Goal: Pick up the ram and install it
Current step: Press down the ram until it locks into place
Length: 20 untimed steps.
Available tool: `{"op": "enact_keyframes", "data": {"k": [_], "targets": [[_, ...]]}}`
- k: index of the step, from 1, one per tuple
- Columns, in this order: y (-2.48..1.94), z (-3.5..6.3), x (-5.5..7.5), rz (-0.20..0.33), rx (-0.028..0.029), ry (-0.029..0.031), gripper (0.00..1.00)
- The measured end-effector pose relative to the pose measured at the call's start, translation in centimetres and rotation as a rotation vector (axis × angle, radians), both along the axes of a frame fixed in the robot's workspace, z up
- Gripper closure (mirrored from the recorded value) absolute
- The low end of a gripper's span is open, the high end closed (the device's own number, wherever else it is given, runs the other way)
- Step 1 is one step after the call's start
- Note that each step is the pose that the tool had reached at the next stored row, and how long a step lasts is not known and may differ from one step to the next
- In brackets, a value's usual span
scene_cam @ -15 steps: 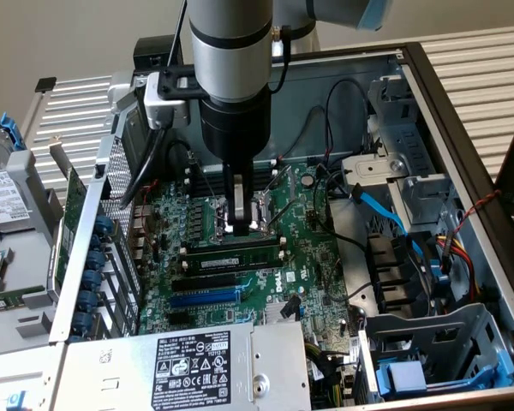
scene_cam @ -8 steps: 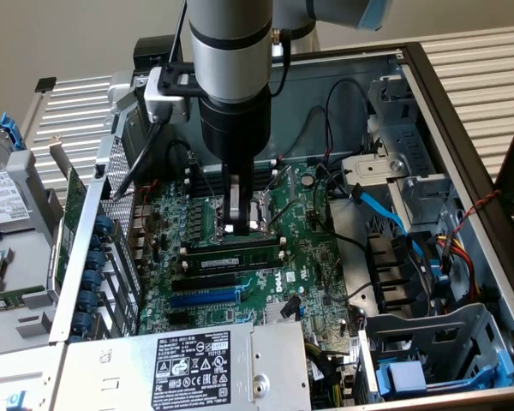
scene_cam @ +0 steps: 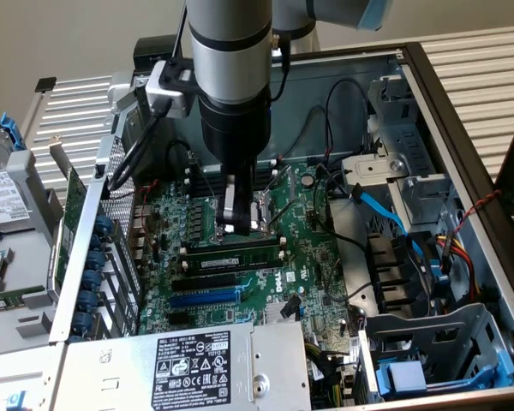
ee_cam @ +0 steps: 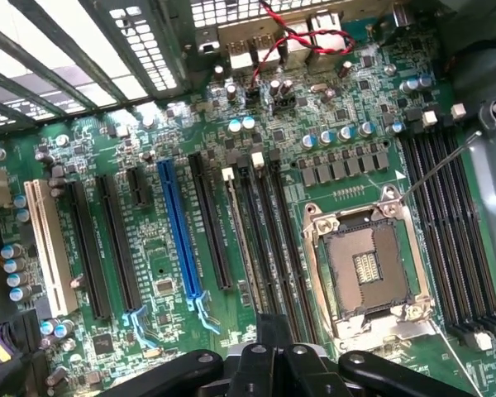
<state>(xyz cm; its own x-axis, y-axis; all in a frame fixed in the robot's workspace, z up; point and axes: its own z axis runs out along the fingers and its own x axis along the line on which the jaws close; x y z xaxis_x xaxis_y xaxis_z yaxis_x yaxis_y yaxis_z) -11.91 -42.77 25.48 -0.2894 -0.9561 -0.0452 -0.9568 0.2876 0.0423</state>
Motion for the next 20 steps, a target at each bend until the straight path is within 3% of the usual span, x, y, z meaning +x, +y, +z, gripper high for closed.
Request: {"op": "enact_keyframes", "data": {"k": [20], "targets": [[0.0,-0.18,0.0,-0.327,0.0018,0.0,0.89]]}}
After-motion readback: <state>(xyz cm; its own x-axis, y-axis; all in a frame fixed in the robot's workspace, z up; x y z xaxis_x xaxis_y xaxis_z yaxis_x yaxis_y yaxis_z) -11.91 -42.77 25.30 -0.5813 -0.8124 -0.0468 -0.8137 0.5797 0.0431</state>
